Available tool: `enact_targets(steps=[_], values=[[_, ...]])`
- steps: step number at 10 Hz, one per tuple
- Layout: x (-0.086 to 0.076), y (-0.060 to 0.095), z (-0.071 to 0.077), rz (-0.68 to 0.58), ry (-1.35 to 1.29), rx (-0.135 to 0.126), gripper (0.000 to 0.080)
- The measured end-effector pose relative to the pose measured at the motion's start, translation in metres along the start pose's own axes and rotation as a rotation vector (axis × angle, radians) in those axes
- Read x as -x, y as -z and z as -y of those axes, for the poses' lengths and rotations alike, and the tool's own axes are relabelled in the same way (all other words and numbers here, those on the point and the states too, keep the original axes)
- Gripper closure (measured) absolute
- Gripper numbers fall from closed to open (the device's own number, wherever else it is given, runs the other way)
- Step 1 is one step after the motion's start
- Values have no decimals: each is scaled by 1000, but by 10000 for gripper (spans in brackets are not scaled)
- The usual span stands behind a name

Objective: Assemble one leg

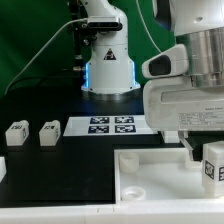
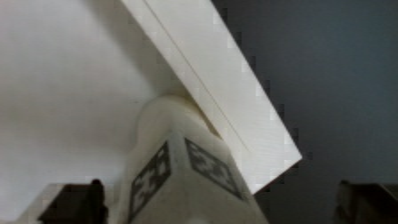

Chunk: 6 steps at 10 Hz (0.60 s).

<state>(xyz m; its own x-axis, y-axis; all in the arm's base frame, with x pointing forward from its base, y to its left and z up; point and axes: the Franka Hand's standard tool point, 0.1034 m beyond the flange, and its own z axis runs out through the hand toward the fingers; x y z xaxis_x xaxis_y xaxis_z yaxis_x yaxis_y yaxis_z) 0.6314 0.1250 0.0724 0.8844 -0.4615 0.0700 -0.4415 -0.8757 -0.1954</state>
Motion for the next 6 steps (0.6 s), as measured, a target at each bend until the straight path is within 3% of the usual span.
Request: enact_targets(steps=[3,5,6], values=[[-16,2,1,-30,429,25,150],[-17,3,2,-34,468,24,150],[-17,3,2,-34,469,24,250]])
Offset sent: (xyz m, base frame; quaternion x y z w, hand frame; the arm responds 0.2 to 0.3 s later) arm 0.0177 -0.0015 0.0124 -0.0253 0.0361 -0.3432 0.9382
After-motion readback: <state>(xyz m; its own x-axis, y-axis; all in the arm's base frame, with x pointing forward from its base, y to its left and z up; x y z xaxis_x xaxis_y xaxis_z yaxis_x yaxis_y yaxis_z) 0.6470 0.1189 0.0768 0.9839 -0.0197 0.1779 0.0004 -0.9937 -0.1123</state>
